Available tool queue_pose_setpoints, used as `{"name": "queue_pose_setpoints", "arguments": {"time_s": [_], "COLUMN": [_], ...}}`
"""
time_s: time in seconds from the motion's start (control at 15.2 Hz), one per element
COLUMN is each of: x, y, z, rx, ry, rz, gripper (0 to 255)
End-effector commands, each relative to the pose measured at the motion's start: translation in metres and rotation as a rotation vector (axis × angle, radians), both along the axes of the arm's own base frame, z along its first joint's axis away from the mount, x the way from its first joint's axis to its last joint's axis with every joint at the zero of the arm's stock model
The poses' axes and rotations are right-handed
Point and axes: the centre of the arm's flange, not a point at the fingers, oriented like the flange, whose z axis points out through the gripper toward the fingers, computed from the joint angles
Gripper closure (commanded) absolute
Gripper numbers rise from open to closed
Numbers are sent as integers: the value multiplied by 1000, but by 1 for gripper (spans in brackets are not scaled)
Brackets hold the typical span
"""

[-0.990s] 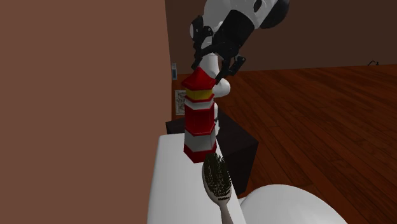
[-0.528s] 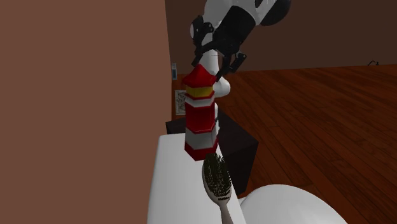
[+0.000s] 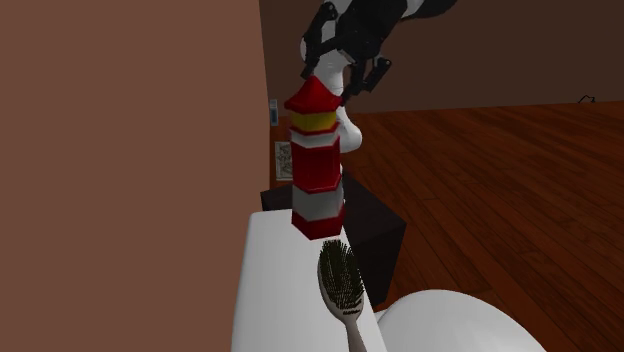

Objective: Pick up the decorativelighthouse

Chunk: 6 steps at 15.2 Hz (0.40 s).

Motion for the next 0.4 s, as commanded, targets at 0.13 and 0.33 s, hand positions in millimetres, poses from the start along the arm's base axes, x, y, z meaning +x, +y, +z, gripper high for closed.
{"name": "queue_pose_setpoints", "arguments": {"time_s": [0.13, 0.33], "x": [0, 0], "y": [0, 0], "z": [23, 29], "rx": [-1, -1], "ry": [-2, -2], "rz": [0, 0], "gripper": [255, 255]}}
